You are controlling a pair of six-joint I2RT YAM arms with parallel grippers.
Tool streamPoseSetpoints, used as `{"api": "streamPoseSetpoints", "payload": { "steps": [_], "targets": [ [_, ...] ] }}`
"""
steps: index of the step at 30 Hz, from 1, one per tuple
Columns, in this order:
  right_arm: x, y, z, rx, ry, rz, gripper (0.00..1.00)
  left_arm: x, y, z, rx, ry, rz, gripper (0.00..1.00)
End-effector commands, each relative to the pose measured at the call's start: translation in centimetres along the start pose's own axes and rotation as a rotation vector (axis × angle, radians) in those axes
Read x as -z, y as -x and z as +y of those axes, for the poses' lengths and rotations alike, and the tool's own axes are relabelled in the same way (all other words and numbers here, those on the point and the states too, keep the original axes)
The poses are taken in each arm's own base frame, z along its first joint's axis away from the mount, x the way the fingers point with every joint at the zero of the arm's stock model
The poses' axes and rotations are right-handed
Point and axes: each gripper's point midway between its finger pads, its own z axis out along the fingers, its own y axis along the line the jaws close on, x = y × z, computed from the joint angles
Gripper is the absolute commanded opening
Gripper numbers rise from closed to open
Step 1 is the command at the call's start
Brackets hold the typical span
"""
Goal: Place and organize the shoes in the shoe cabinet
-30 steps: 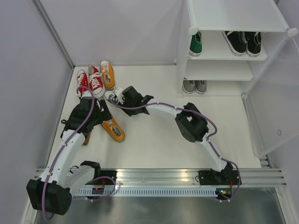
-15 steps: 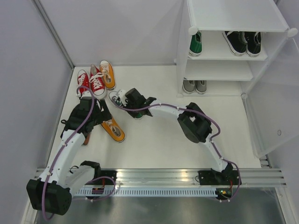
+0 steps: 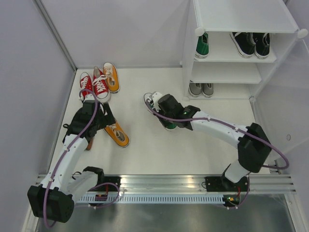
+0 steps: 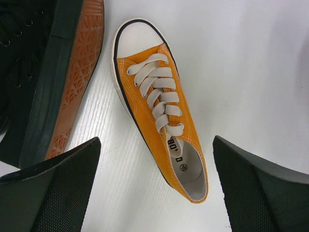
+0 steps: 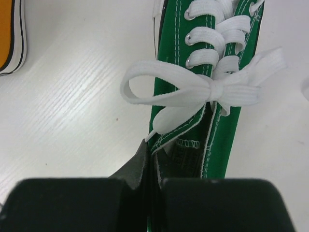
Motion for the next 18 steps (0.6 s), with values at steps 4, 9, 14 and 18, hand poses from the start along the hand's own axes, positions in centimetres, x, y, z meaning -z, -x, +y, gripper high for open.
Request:
{"api": "streamPoseSetpoints", "payload": {
  "steps": [4, 9, 14, 18],
  "targets": [
    [10.9, 2.1, -5.3, -0.181, -0.235, -0.150, 0.01, -0.2, 0.3, 0.5, -0.014, 0.020, -0.018, 1.00],
    [19.1, 2.0, -9.2, -0.288, -0.386, -0.191, 0.01, -0.3, 0.3, 0.4, -0.016, 0.019, -0.016, 1.00],
    [24.5, 0.5, -13.8, -0.363, -0.591, -0.189, 0.01, -0.4, 0.2, 0.5, -0.017, 0.022, -0.013, 1.00],
    [27.1, 1.2, -16.7, -0.398, -0.678, -0.214, 0.01, -0.5, 0.1, 0.5, -0.018, 0.025, -0.007, 1.00]
  ]
}}
